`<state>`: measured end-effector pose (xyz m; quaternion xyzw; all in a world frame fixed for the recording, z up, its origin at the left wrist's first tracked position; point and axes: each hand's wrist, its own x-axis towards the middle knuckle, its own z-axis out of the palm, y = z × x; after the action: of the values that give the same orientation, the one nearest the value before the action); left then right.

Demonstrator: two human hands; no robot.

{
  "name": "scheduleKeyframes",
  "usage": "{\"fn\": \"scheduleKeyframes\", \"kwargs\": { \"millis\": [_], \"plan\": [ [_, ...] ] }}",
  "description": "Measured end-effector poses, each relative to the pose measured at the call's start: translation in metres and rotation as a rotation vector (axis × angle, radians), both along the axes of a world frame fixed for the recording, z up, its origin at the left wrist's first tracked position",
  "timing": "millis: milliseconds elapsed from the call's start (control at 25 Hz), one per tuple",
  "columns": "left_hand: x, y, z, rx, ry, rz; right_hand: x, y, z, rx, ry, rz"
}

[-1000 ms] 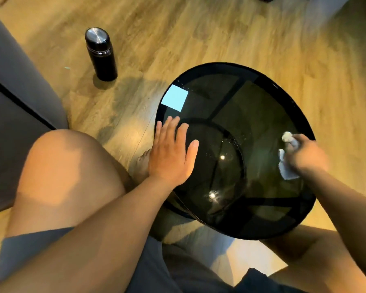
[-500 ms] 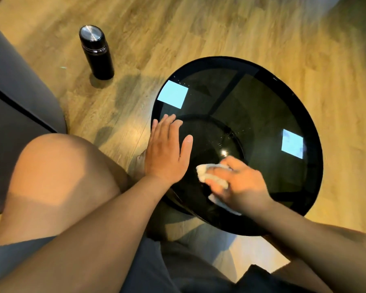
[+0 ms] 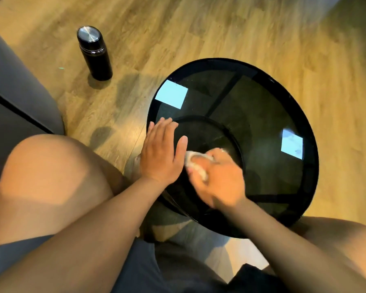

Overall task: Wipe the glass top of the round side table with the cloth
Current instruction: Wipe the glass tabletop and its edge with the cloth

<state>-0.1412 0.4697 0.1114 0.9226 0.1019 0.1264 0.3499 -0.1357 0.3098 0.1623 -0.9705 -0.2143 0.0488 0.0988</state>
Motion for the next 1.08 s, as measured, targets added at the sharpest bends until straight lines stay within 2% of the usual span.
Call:
{"fn": "scheduleKeyframes", "kwargs": {
  "millis": [120, 200, 280, 360, 440, 480, 560, 680, 760, 840, 920, 1000, 1080],
  "plan": [
    [-0.003, -0.002, 0.003, -0.043, -0.005, -0.025, -0.025, 0.01, 0.008, -0.003, 0.146, 0.262],
    [-0.002, -0.002, 0.001, -0.034, 0.013, -0.018, 0.003, -0.025, 0.007, -0.038, 0.121, 0.257],
    [-0.003, -0.003, 0.001, -0.034, 0.038, -0.003, 0.053, -0.076, 0.004, -0.1, 0.052, 0.052],
    [-0.002, -0.003, 0.002, -0.057, 0.056, 0.012, 0.106, -0.124, 0.003, -0.248, 0.025, -0.25],
    [-0.003, -0.003, 0.006, -0.083, 0.07, 0.027, 0.136, -0.145, 0.006, -0.247, 0.038, -0.516],
    [-0.005, -0.003, 0.009, -0.102, 0.076, 0.032, 0.138, -0.137, 0.005, -0.214, 0.025, -0.58],
    [-0.006, -0.003, 0.009, -0.18, 0.078, 0.034, 0.115, -0.095, 0.002, -0.176, -0.034, -0.506],
    [-0.001, 0.006, 0.012, -0.459, -0.049, 0.087, 0.035, -0.005, -0.006, -0.059, -0.067, -0.131],
    [0.004, 0.016, 0.017, -0.593, -0.127, 0.108, -0.019, 0.043, -0.002, 0.014, 0.002, 0.108],
    [0.005, 0.021, 0.02, -0.588, -0.09, 0.053, -0.032, 0.046, 0.001, 0.09, 0.092, 0.205],
    [0.0, 0.017, 0.017, -0.487, 0.023, -0.023, -0.01, 0.009, 0.005, 0.042, 0.075, 0.192],
    [-0.003, 0.01, 0.011, -0.319, 0.115, -0.062, 0.034, -0.051, 0.001, -0.061, 0.021, 0.02],
    [0.0, 0.009, 0.008, -0.171, 0.099, -0.069, 0.086, -0.114, 0.0, -0.228, 0.013, -0.244]
  ]
}}
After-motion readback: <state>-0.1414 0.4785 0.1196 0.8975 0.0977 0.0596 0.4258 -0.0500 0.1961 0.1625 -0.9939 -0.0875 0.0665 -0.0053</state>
